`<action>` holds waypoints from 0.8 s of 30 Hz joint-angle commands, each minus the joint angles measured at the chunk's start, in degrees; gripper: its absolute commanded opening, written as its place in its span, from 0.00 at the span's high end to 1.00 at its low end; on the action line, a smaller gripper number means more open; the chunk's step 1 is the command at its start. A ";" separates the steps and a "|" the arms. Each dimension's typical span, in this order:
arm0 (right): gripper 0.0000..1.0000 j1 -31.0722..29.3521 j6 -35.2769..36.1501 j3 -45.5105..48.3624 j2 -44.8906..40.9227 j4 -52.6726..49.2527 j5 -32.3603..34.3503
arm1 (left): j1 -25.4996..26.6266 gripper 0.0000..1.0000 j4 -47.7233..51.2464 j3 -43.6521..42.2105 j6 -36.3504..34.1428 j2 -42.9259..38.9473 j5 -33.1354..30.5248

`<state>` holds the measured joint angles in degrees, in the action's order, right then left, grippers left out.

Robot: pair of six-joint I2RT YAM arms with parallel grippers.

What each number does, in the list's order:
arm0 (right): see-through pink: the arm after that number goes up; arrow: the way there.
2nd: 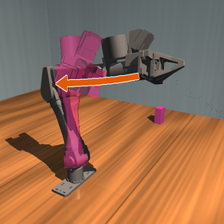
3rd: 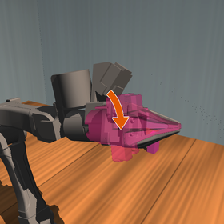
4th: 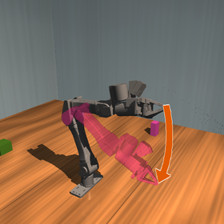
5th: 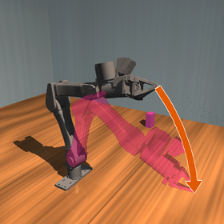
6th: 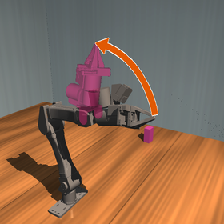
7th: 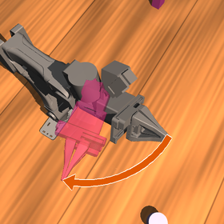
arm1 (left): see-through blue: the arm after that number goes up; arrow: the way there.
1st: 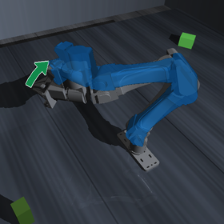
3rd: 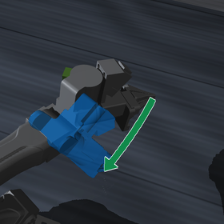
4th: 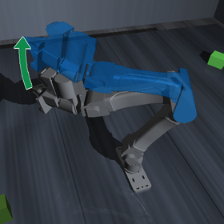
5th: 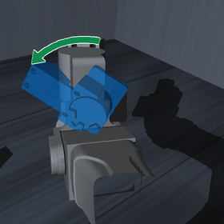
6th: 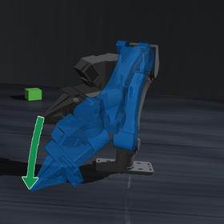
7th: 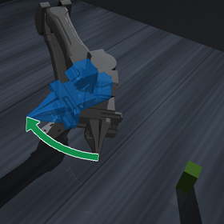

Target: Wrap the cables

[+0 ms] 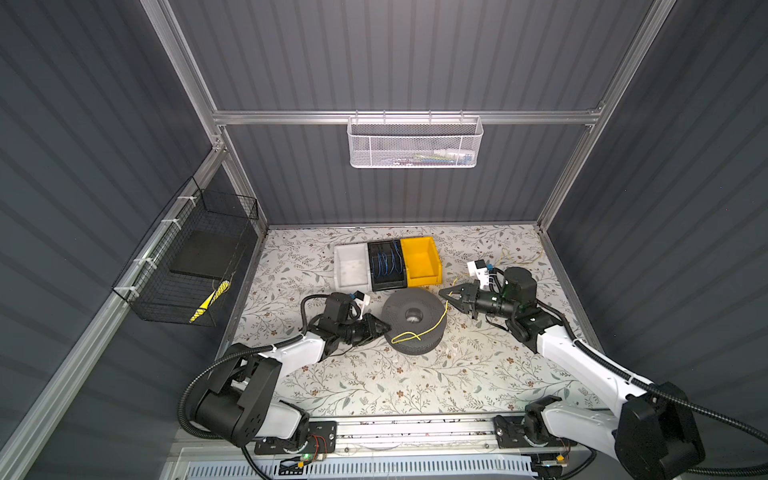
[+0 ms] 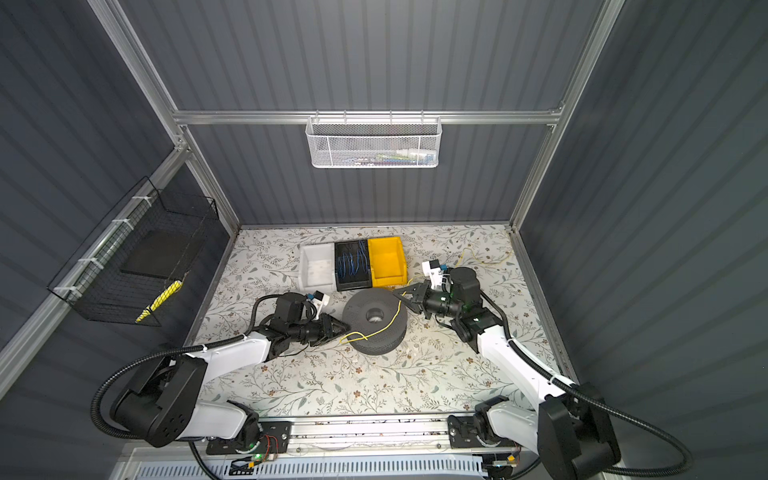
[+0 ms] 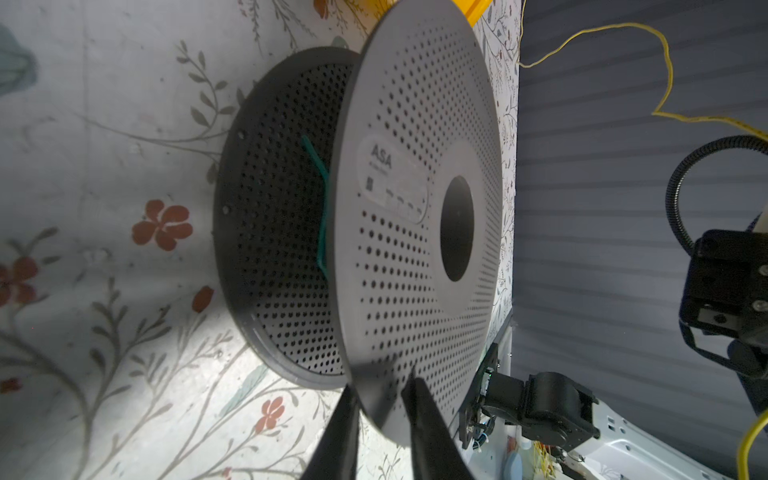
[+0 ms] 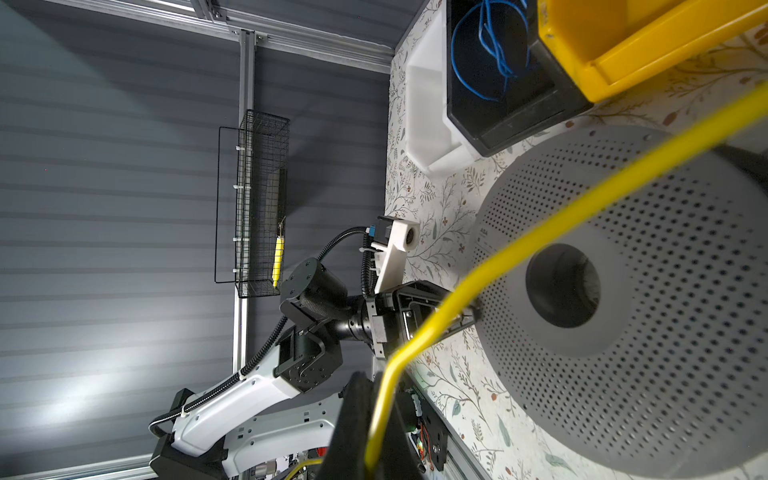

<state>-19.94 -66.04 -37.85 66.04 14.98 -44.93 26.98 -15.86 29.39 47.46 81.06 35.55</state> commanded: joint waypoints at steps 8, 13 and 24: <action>1.00 -0.18 0.04 -0.44 -0.65 0.84 0.67 | 0.35 0.92 -4.86 -0.97 1.23 0.68 -0.08; 1.00 -0.18 0.03 -0.17 -0.36 1.28 0.61 | 0.35 0.70 -8.14 -1.53 1.88 2.36 0.03; 1.00 -0.12 0.03 -0.15 0.12 1.27 0.89 | 0.79 0.63 -23.98 -1.35 6.98 11.65 3.41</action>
<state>-19.94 -66.04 -37.85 66.04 15.09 -44.38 27.29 -33.06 28.25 52.27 90.89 37.12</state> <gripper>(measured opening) 0.047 0.375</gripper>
